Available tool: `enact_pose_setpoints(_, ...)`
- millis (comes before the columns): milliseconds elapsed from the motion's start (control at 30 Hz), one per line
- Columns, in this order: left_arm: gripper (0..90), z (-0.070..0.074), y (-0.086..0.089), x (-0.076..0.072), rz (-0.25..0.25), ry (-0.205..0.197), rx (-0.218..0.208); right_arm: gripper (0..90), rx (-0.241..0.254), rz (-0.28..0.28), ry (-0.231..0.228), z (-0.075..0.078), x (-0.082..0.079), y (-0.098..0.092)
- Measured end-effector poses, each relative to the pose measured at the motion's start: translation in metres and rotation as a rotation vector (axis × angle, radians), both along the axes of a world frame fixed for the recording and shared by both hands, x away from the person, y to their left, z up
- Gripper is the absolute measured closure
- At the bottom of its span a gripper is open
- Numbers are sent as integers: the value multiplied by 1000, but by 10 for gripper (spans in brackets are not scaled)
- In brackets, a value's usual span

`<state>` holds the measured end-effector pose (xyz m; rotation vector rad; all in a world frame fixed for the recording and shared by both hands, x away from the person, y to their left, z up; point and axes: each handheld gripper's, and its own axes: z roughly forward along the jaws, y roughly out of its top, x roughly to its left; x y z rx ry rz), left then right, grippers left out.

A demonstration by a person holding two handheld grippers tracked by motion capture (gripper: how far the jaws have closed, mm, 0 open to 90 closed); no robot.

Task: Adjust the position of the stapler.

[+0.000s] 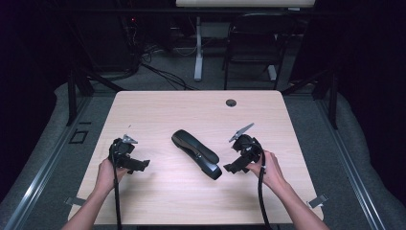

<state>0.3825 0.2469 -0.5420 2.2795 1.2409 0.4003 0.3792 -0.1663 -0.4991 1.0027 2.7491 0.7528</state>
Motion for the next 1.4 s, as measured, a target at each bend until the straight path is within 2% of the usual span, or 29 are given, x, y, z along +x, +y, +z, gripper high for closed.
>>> enact_pose_setpoints(133, 0, 0, 0, 0, 4, -3, -10, 0, 44, 38, -9, 9, -2, 17)
enact_pose_setpoints(300, 0, -2, 1, 1, -7, 13, -23, 0, 40, 86, -9, 12, -2, 42)
enact_pose_setpoints(333, 0, -1, 2, 1, -7, 12, -22, 17, 37, 76, -15, 11, -2, 46)
enact_pose_setpoints(400, 0, -1, 2, 0, -4, 3, -26, 144, 22, 69, -27, 10, -1, 53)
enact_pose_setpoints(467, 0, 0, 1, 0, 1, 2, -31, 167, 27, 61, -28, 7, 0, 59)
enact_pose_setpoints(533, 0, 0, 1, 0, 3, 2, -34, 240, 18, 55, -38, 4, 1, 63)
enact_pose_setpoints(700, 0, -1, -1, 1, -12, 11, -25, 322, 26, 26, -45, 1, 3, 65)
enact_pose_setpoints(733, 0, -1, -2, 1, -18, 7, -20, 391, 41, 16, -59, -1, 4, 65)
enact_pose_setpoints(767, 0, -1, -2, 1, -18, 7, -21, 408, 37, 17, -55, 0, 4, 65)
enact_pose_setpoints(900, 0, 0, -2, 0, -9, 2, -19, 499, 69, 38, -42, -3, 5, 66)
enact_pose_setpoints(1000, 0, 0, -2, 1, -3, 3, -13, 507, 66, 51, -90, -3, 1, 67)
enact_pose_setpoints(1067, 0, 1, -3, 1, 6, -1, 6, 510, 61, 51, -110, -3, -1, 67)
enact_pose_setpoints(1133, 0, 4, -5, -1, 21, -45, 32, 511, 63, 48, -129, -4, -4, 67)
enact_pose_setpoints(1233, 0, 9, -4, -4, 37, -67, 16, 512, 50, 56, -132, -3, -4, 67)
enact_pose_setpoints(1400, 0, 9, -3, -4, 36, -56, 3, 513, 61, 76, -130, -3, -2, 64)
